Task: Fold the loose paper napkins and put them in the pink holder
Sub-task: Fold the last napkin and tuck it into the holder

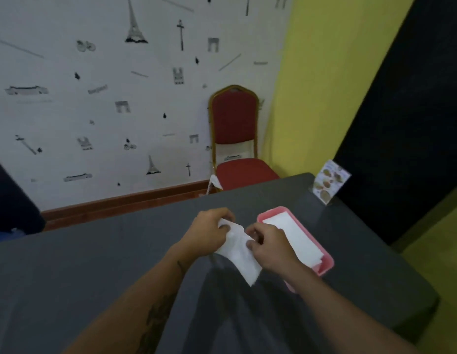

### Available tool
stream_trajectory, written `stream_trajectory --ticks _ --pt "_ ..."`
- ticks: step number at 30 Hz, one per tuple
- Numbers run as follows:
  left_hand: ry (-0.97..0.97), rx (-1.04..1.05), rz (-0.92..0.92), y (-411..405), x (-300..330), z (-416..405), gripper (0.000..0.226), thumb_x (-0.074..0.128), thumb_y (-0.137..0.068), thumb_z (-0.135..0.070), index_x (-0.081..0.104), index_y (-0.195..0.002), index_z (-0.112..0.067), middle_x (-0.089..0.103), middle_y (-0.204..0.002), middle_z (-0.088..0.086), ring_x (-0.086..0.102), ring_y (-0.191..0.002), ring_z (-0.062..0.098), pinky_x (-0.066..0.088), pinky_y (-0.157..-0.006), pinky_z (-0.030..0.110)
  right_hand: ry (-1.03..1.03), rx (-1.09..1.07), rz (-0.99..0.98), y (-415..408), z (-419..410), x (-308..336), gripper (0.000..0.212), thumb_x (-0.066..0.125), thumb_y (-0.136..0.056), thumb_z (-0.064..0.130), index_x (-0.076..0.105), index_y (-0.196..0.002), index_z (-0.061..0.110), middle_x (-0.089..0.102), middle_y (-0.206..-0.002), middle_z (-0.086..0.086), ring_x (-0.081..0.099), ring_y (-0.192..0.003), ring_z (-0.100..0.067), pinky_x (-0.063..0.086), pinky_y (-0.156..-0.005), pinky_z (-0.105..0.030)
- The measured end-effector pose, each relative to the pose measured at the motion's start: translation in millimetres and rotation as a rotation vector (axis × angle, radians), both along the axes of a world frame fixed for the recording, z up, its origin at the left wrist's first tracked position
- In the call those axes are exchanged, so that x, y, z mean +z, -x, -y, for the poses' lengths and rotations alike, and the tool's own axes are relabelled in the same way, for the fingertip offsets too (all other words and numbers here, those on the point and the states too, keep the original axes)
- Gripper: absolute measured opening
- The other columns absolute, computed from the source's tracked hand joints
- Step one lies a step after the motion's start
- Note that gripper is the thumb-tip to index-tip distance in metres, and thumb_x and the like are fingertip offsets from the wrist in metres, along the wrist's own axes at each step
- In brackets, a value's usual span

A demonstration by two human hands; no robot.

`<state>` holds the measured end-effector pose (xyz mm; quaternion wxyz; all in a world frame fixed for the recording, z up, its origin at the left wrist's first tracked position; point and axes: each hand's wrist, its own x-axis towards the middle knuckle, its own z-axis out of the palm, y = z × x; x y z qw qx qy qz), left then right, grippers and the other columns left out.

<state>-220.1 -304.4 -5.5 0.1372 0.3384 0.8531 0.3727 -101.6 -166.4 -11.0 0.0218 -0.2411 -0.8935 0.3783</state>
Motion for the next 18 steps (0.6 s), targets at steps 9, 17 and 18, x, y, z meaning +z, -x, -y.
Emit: stream_trajectory --ticks 9,17,18 --pt "-0.091 0.166 -0.017 -51.5 -19.0 -96.9 0.055 0.060 -0.088 -0.023 0.040 -0.139 -0.029 0.036 -0.141 -0.006 0.045 -0.113 0.009 0.041 -0.097 0.028 0.090 -0.263 -0.132 -34.5 -110.5 0.1 0.018 0.065 -0.089 0.007 0.063 -0.098 0.023 0.066 -0.090 -0.002 0.060 -0.076 -0.009 0.039 -0.054 -0.016" --pt "0.422 0.049 -0.091 -83.1 -45.2 -134.2 0.061 0.060 -0.091 -0.036 0.035 -0.145 -0.030 0.033 -0.154 -0.004 0.038 -0.137 0.023 0.032 -0.114 0.045 -0.387 -0.068 0.181 -46.7 -138.9 -30.7 0.047 0.067 -0.088 0.036 0.048 -0.130 0.028 0.048 -0.130 0.003 0.050 -0.115 -0.016 0.048 -0.095 -0.029" --pt "0.480 0.024 -0.128 -86.9 -46.1 -135.9 0.058 0.057 -0.092 -0.036 0.035 -0.146 -0.028 0.033 -0.155 -0.003 0.036 -0.139 0.023 0.028 -0.115 0.046 -0.427 -0.022 0.166 -49.7 -138.8 -33.8 0.048 0.065 -0.088 0.037 0.048 -0.133 0.028 0.047 -0.131 0.003 0.048 -0.116 -0.015 0.046 -0.096 -0.028"
